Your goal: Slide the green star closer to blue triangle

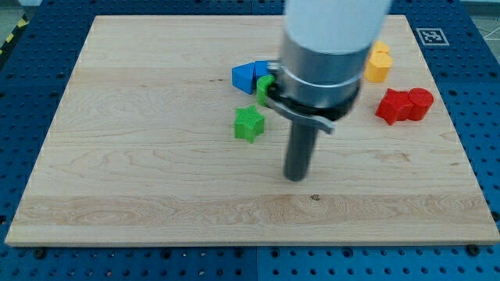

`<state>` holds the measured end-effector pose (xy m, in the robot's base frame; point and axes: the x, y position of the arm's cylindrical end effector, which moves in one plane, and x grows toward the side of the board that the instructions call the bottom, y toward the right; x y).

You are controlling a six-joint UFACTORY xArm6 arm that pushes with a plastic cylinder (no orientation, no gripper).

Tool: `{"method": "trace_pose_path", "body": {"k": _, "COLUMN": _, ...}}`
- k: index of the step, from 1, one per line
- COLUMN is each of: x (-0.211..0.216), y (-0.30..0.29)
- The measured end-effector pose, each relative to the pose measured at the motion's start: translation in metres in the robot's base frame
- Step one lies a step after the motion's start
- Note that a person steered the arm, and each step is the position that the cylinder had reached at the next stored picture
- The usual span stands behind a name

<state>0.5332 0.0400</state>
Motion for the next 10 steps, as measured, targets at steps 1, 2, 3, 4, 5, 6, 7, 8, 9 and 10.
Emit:
{"method": "trace_pose_path", "body": {"k": 1, "x": -0.022, "y": -0.018}}
{"method": "trace_pose_path", "body": {"k": 2, "x": -0.047, "y": -0.018}}
{"method": "trace_pose_path", "body": {"k": 3, "x": -0.052, "y": -0.038}}
{"method": "trace_pose_path", "body": {"k": 4, "x": -0.052, "y": -0.063}}
{"method": "trace_pose_path", "body": {"k": 5, "x": -0.056, "y": -0.085}}
{"method": "trace_pose_path", "body": {"k": 6, "x": -0.077, "y": -0.088}}
{"method": "trace_pose_path", "body": {"k": 7, "x": -0.098, "y": -0.087}}
{"method": "trace_pose_path", "body": {"k": 8, "x": -0.101, "y": -0.082}}
{"method": "trace_pose_path", "body": {"k": 9, "x": -0.101, "y": -0.070}}
{"method": "trace_pose_path", "body": {"k": 10, "x": -0.102, "y": -0.058}}
